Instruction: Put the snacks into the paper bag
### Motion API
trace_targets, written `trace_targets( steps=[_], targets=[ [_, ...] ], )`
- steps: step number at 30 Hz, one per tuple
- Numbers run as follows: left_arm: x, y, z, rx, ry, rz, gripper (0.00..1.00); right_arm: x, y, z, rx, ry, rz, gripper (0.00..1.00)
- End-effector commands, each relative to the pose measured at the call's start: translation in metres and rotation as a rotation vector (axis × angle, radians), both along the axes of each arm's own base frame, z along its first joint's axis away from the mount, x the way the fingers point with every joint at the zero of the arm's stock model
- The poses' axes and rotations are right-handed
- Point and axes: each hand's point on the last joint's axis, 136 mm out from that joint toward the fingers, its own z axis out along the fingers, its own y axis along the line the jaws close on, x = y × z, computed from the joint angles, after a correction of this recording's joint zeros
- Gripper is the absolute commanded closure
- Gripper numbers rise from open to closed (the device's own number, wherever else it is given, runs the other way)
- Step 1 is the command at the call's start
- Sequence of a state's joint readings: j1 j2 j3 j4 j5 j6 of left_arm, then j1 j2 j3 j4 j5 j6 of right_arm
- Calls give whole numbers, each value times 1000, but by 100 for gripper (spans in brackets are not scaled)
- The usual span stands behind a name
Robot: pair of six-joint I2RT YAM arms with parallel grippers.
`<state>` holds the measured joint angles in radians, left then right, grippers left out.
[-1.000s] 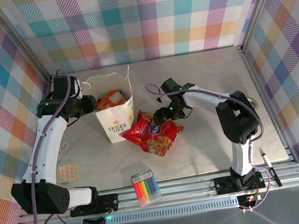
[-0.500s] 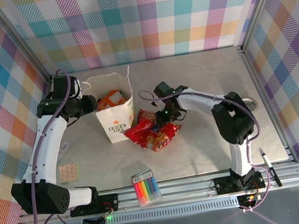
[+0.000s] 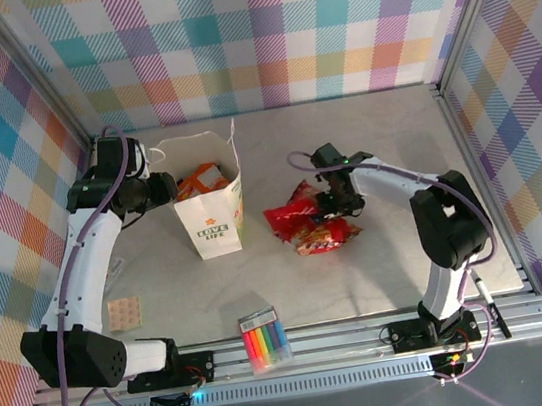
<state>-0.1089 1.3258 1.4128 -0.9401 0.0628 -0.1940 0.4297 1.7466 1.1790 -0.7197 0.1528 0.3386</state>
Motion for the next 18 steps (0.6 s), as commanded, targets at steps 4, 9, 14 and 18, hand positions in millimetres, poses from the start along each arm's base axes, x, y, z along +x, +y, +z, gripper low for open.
trace_targets(
  steps=[4,9,14,18],
  targets=[
    [1,-3,4,-27,-1,-3,57,-37,-10,-7,34,88,-48,58],
    [2,-6,3,-36,3,-11,57,-41,-7,14,85,36,-28,19],
    [2,-8,2,-41,5,-16,57,-39,-9,26,131,-18,-21,8],
    [2,-8,2,-41,7,-18,57,-41,18,26,311,-41,34,4]
  ],
)
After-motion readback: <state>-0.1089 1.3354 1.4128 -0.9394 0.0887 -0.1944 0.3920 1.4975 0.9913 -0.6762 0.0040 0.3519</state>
